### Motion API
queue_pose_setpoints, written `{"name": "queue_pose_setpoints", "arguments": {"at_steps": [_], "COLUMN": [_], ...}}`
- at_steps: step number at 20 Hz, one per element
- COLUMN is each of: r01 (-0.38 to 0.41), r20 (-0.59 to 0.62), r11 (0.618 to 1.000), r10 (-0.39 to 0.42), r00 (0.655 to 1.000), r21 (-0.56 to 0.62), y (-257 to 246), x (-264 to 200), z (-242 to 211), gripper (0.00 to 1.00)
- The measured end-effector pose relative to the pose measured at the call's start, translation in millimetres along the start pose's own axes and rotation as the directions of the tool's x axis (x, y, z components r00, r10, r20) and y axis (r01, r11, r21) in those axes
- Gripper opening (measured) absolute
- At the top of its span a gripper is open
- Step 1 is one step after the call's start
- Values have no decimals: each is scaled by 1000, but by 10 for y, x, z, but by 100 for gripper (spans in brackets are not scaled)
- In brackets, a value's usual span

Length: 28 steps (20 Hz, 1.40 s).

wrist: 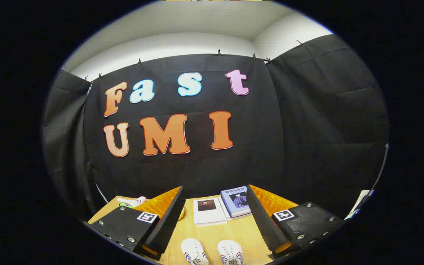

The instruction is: Open the storage box then place both shoes into the box .Put the left shoe in first, then the right shoe, with the right side of both shoes facing outward in a uniform manner.

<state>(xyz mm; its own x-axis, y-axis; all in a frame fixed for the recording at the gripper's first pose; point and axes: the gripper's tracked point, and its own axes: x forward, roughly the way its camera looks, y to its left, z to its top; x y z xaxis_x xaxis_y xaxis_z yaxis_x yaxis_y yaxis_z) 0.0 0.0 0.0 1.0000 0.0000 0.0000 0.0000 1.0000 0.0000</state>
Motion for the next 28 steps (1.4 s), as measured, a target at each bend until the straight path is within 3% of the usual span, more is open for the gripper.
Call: {"name": "queue_pose_setpoints", "arguments": {"at_steps": [12, 17, 24, 28], "r01": [48, 22, -63, -140], "r20": [46, 22, -98, -218], "r11": [996, 997, 997, 976], "r10": [-45, -20, 66, 174], "r00": [998, 1000, 993, 960], "r21": [-73, -67, 40, 164], "y": [-80, -5, 153, 404], "x": [-17, -3, 141, 208], "z": [191, 92, -527, -1174], "gripper": [98, 98, 98, 98]}}
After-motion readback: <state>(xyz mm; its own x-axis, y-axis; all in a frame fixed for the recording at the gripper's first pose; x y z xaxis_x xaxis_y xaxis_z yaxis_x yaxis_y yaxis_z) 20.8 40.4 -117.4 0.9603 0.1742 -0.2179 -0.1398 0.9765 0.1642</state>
